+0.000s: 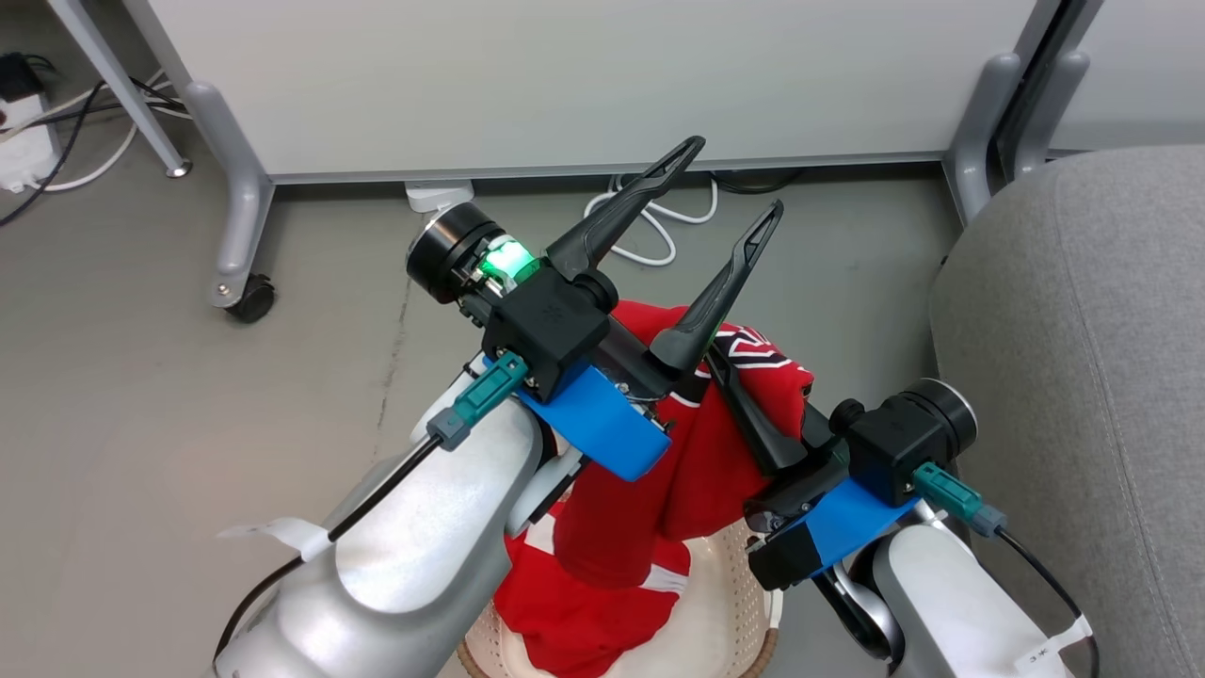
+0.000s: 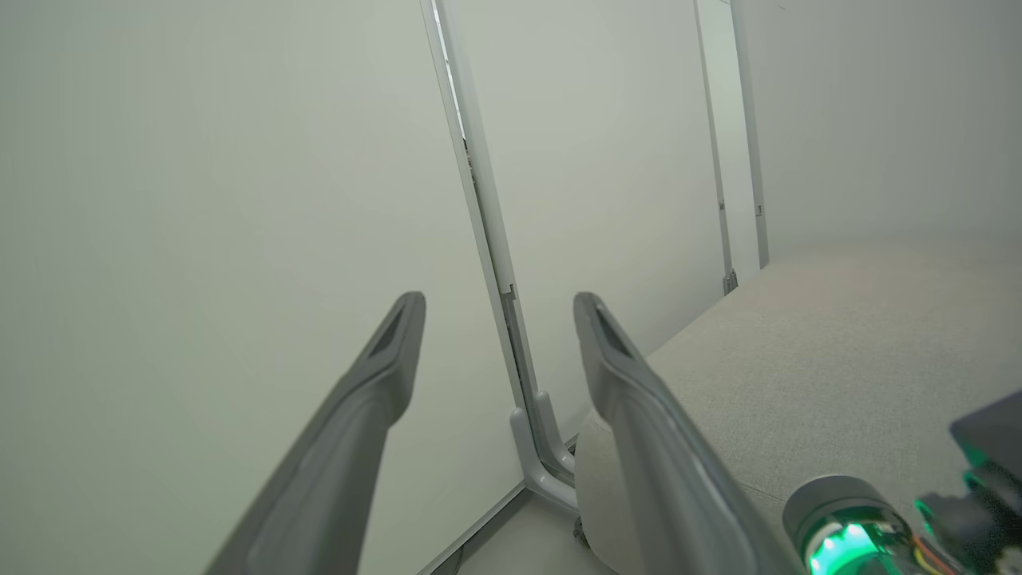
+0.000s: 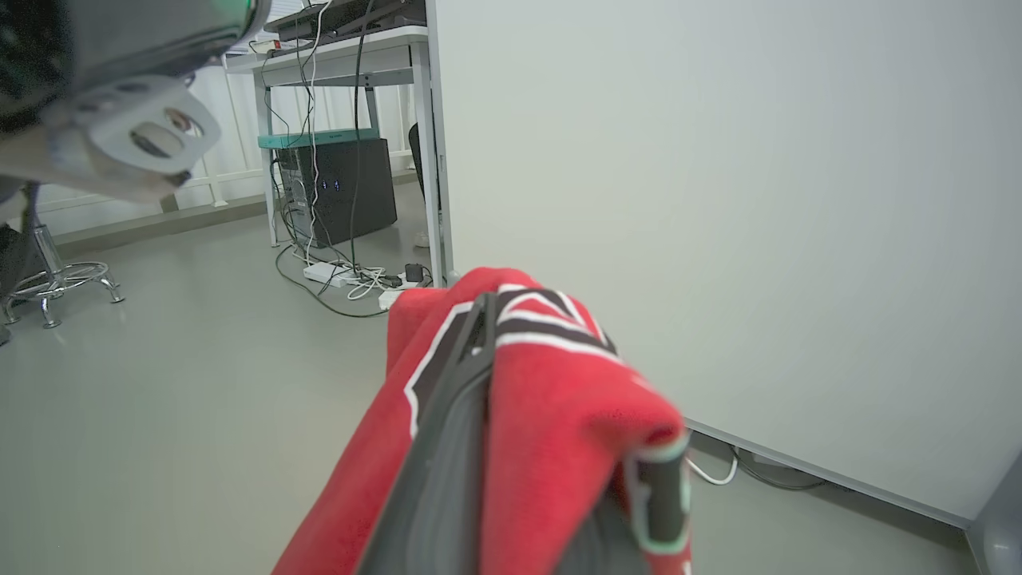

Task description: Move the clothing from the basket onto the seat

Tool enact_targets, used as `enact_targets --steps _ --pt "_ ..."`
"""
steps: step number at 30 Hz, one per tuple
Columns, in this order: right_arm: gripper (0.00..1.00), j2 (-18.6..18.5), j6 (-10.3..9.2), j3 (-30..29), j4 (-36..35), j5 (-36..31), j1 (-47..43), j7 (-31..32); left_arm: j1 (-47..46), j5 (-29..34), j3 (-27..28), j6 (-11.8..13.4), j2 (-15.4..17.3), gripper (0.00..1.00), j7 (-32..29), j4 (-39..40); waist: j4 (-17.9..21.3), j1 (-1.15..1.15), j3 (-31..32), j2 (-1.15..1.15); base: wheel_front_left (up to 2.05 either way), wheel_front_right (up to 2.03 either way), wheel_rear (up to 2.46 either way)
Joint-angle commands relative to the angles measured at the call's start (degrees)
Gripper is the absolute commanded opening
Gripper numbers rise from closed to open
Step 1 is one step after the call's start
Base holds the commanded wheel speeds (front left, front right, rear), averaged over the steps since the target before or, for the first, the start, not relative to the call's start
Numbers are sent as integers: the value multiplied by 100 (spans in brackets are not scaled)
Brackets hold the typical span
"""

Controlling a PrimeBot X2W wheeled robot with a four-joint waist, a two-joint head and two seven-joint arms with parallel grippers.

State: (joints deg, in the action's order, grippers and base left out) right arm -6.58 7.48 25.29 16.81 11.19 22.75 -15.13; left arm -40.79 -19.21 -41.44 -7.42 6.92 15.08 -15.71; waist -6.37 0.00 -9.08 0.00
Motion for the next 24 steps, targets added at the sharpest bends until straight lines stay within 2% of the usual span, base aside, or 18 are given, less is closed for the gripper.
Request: enact_targets --steps 1,24 --pt "0 26 3 -44 -44 16 6 -4 58 17 -7 -9 17 100 14 -18 60 0 -58 0 0 0 0" --pt "0 161 3 -997 -267 -192 -165 -4 10 51 -297 -9 166 100 14 -155 1079 0 -438 0 0 0 0"
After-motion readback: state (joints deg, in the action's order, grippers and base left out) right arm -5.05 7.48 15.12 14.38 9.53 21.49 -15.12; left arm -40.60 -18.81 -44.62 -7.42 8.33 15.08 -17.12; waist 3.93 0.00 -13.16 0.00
